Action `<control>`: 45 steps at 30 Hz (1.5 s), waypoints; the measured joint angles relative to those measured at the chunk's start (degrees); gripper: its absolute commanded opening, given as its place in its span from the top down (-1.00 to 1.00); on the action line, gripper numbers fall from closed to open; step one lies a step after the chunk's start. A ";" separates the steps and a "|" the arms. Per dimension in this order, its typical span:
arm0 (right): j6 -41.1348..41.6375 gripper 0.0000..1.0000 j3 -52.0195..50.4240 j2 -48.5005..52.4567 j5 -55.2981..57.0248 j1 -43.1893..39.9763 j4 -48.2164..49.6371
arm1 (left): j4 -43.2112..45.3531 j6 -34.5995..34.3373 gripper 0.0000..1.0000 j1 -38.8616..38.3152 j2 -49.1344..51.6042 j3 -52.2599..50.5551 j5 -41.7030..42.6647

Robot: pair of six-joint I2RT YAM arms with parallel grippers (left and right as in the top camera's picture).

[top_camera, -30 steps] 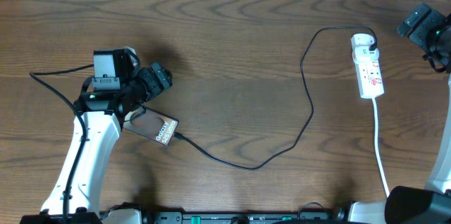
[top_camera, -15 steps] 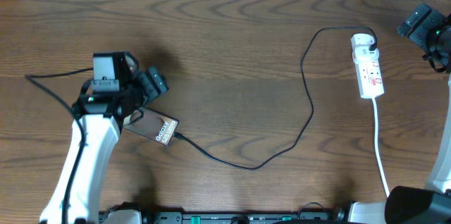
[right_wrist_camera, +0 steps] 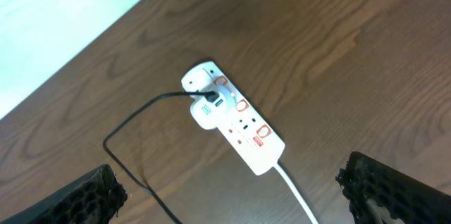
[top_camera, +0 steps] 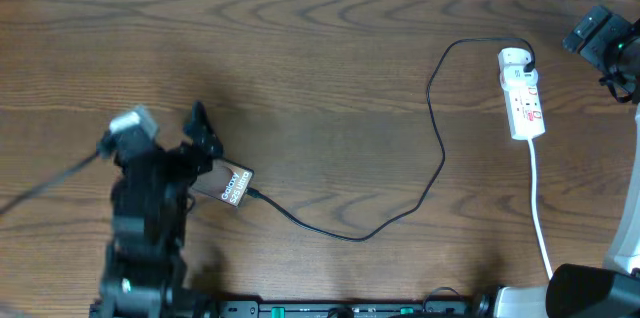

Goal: Plug charger to phone and switch on socket

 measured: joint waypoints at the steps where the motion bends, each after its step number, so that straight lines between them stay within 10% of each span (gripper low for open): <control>1: 0.00 -0.99 0.00 0.00 0.00 0.00 0.00 | 3.34 1.38 -0.84 -0.07 -2.73 -2.82 -0.26; 12: 0.00 -0.98 0.00 0.00 0.00 0.02 -0.02 | 7.30 8.46 -0.84 5.79 -24.94 -28.22 6.45; 45: 0.02 -0.98 0.00 0.00 0.02 0.00 0.00 | -0.66 9.05 -0.84 12.83 -30.03 -28.15 11.34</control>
